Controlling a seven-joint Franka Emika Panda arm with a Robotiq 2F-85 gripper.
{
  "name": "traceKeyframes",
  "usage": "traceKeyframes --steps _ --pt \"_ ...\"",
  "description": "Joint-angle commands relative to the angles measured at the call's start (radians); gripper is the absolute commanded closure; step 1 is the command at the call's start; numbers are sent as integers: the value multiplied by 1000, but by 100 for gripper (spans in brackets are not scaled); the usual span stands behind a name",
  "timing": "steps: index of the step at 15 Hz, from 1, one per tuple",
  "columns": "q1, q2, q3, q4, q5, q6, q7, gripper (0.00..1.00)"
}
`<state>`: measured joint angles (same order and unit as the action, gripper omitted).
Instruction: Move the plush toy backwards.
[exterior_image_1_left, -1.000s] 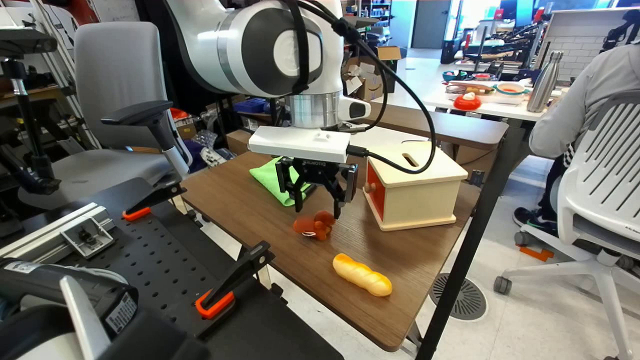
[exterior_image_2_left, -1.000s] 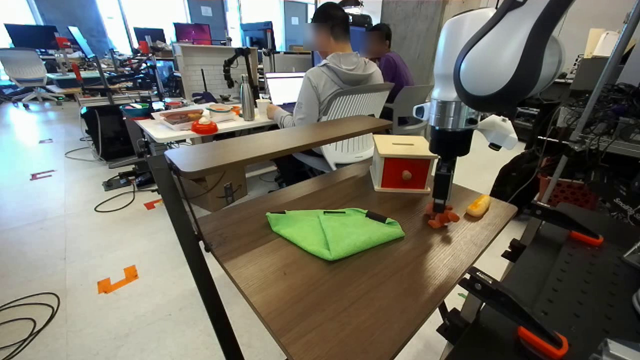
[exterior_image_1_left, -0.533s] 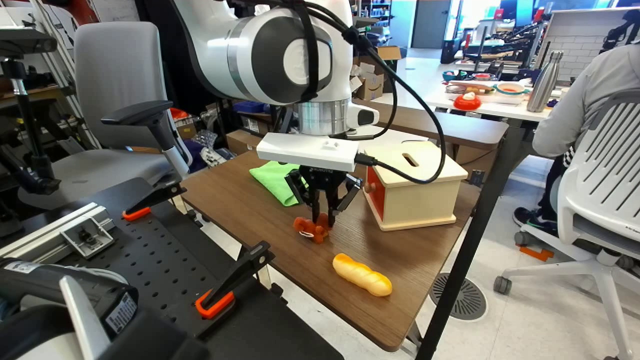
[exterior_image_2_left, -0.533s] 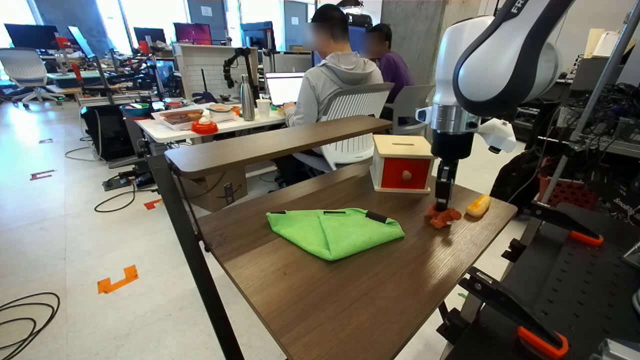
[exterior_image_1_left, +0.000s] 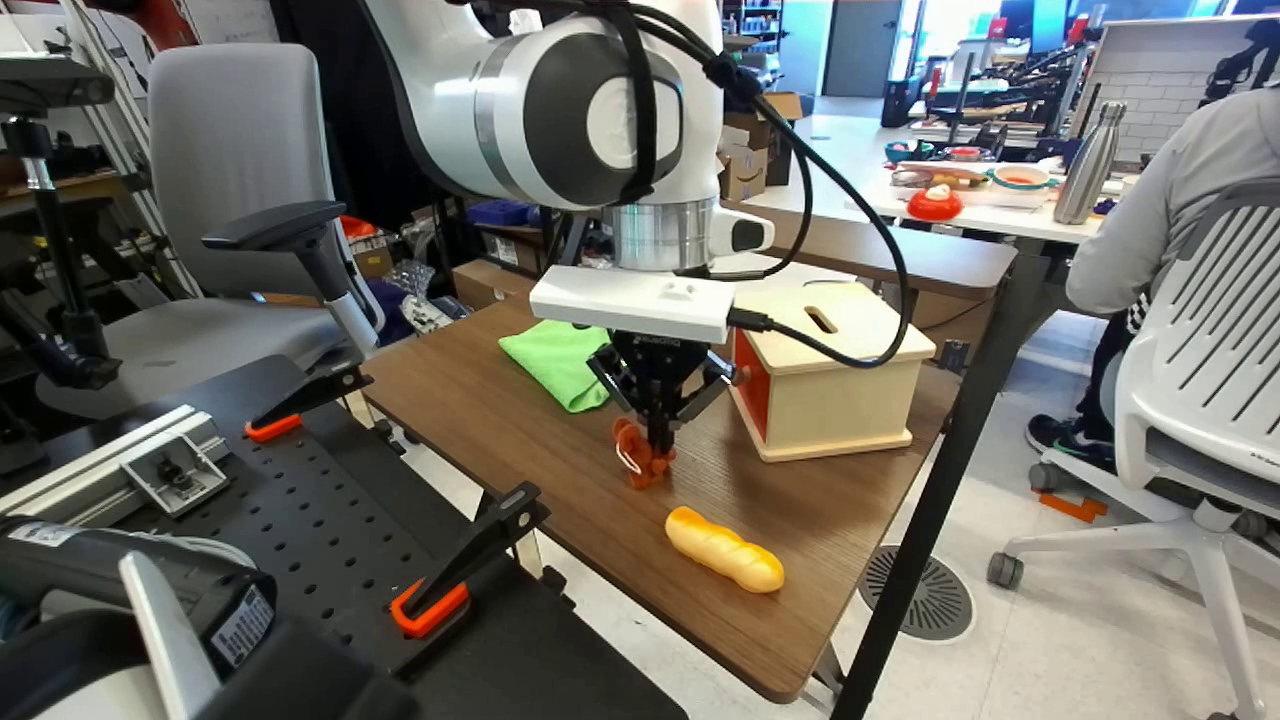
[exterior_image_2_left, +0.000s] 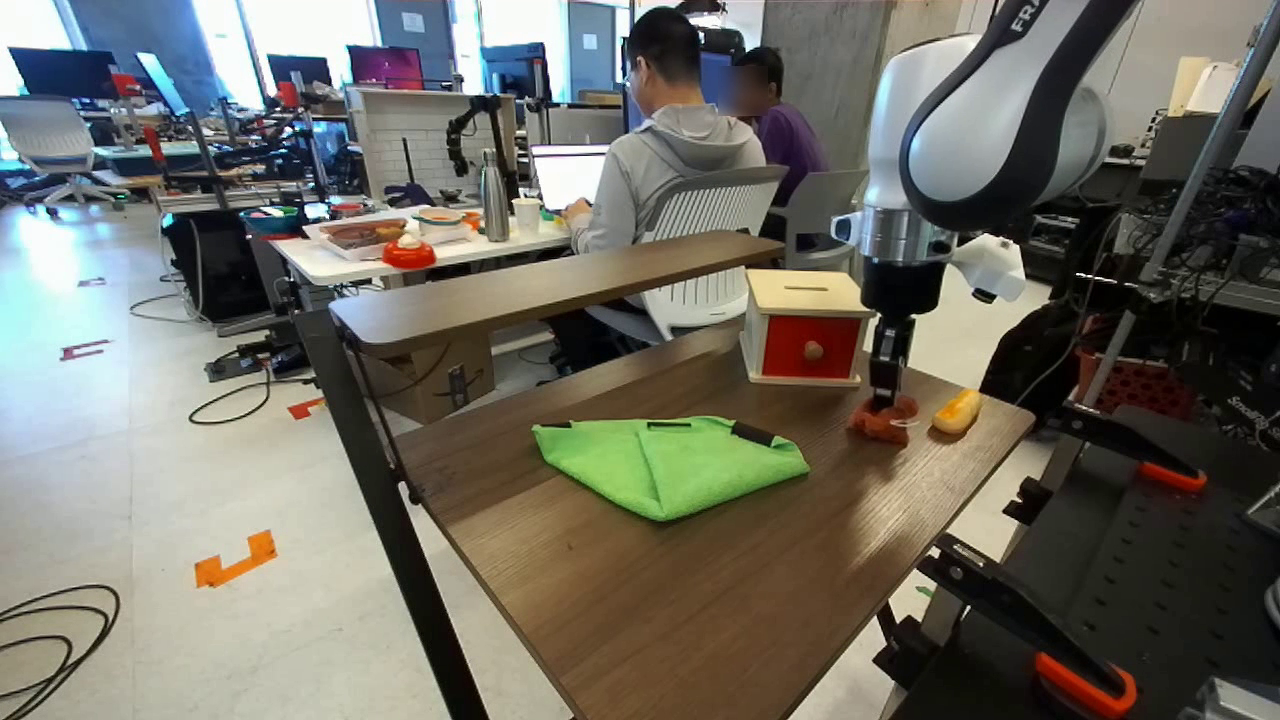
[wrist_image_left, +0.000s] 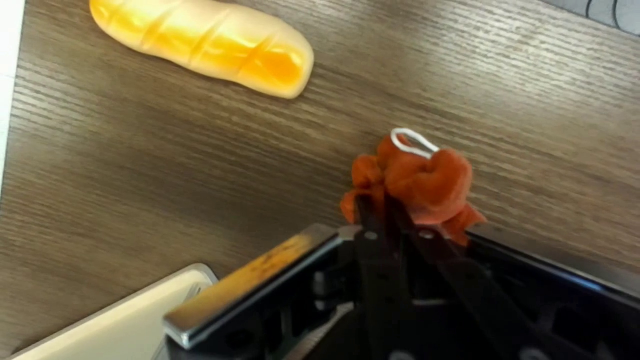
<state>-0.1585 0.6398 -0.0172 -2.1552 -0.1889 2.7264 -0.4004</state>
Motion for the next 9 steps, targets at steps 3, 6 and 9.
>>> traceKeyframes --steps 3,6,9 --pt "-26 -104 57 -55 14 -32 -44 98" --pt "-17 -181 91 -103 21 18 -48 98" --pt "4 -232 117 -109 25 74 -35 98"
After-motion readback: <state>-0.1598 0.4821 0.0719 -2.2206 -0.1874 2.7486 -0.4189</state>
